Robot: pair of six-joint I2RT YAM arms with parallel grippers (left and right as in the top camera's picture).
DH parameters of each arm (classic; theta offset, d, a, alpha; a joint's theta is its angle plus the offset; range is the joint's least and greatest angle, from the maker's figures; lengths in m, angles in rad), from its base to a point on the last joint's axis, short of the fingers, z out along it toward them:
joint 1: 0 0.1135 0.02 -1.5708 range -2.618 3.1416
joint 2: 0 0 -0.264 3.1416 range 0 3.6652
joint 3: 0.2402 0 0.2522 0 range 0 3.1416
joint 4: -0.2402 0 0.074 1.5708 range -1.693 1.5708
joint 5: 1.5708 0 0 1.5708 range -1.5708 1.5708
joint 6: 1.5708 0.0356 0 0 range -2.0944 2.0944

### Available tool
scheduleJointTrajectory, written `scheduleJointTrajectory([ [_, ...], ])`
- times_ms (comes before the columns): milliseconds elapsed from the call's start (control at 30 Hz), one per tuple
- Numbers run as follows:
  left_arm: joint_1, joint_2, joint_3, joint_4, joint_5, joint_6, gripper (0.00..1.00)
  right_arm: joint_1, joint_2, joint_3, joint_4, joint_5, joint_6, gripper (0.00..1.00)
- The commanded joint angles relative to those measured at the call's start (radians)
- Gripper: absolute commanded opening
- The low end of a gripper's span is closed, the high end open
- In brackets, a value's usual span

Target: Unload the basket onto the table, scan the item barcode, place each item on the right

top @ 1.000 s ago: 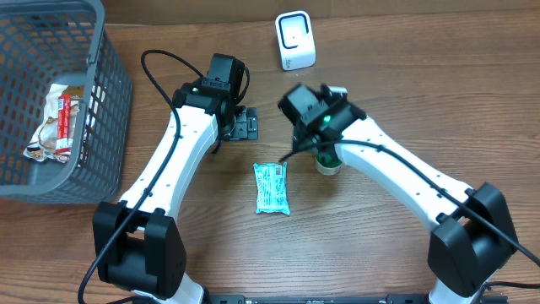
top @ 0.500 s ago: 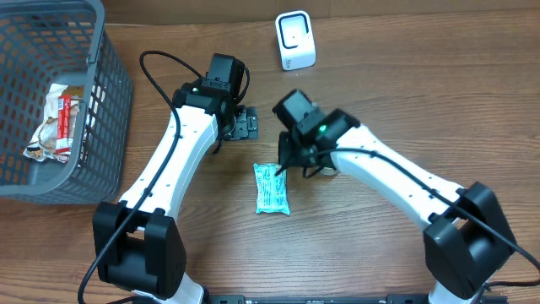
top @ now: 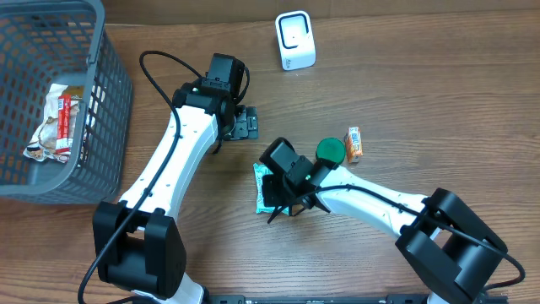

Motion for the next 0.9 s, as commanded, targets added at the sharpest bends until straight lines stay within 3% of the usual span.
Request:
scheduleJointTrajectory([
  [0,0.006,-0.002,-0.002,0.001,-0.006,-0.017,1.0,0.011,-0.01,-0.03,0.005,0.106,0.077,0.04],
  [233,0.006,-0.002,-0.002,0.001,-0.007,-0.017,1.0,-0.009,-0.01,-0.024,-0.105,0.259,0.079,0.04],
  [700,0.006,-0.002,-0.002,0.001,-0.006,-0.017,1.0,-0.083,-0.01,0.192,-0.234,0.256,-0.092,0.04],
  [867,0.006,-0.002,-0.002,0.001,-0.007,-0.017,1.0,-0.083,-0.01,0.232,-0.283,0.225,-0.087,0.05],
])
